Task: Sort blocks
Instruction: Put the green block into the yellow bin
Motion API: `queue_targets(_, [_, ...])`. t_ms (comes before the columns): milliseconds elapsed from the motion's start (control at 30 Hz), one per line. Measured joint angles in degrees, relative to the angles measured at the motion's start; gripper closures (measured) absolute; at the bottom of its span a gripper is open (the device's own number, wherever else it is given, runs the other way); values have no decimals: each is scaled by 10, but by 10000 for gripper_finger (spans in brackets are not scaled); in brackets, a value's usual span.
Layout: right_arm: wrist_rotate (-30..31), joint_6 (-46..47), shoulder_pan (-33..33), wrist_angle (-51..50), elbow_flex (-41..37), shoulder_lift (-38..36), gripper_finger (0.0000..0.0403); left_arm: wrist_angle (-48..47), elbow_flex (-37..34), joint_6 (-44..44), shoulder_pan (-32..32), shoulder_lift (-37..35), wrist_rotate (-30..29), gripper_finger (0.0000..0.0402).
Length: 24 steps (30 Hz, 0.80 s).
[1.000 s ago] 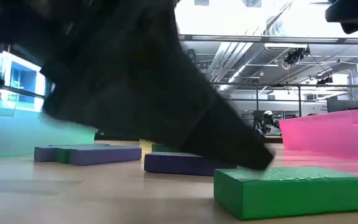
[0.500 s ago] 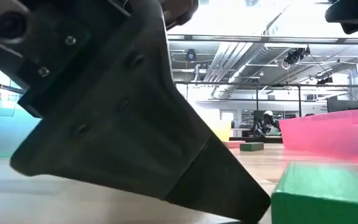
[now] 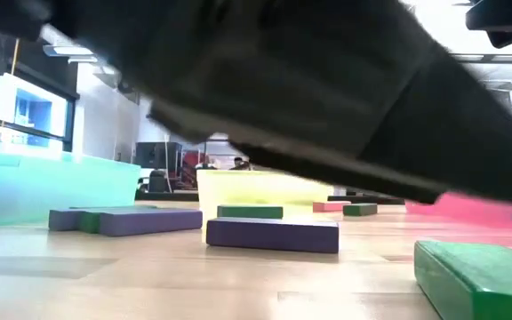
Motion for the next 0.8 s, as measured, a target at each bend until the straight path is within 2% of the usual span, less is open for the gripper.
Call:
queue_targets(200, [0,0,0,0,0,0,263,3,21,43,31,18,115,187])
queue_targets(367, [-2,0,0,-3,0,0,263,6,33,45,52,39,167,201])
queue_targets(467, [-2,8,0,-5,0,0,263,-28,33,45,53,30,158,208])
queue_targets(567, [-2,22,1,-10,0,0,263,-101,33,41,52,9,137,213])
queue_targets(800, [-3,27,3,-14,0,0,263,-324,29,-47,42,-67,28,216])
